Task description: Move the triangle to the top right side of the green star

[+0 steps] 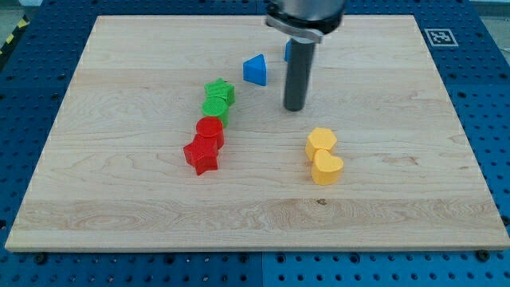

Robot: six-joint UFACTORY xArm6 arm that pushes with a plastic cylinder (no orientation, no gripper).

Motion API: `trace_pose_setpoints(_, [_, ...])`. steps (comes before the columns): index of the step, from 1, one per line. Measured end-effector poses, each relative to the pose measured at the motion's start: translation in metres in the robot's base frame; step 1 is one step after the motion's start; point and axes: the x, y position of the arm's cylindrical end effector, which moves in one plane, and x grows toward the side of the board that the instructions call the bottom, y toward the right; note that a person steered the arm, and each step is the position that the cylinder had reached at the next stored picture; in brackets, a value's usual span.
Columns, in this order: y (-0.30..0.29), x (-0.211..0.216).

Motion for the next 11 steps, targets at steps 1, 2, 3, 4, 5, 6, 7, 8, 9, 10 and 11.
trace_pose_setpoints(1, [-0.039,-0.029])
trace_pose_setpoints(2, [-0.061,-0.051])
trace_pose_setpoints(3, [-0.091,-0.063])
trace_pose_setpoints(4, [-0.108,-0.092])
trace_pose_setpoints(5, [-0.088,-0.096])
trace_pose_setpoints(6, [-0.064,-0.096])
trace_pose_setpoints(7, [-0.064,-0.096])
trace_pose_setpoints(8, [-0.052,-0.094])
trace_pose_setpoints(9, [-0.044,-0.093])
trace_pose_setpoints(10, [-0.044,-0.093])
trace_pose_setpoints(11, [-0.044,-0.092])
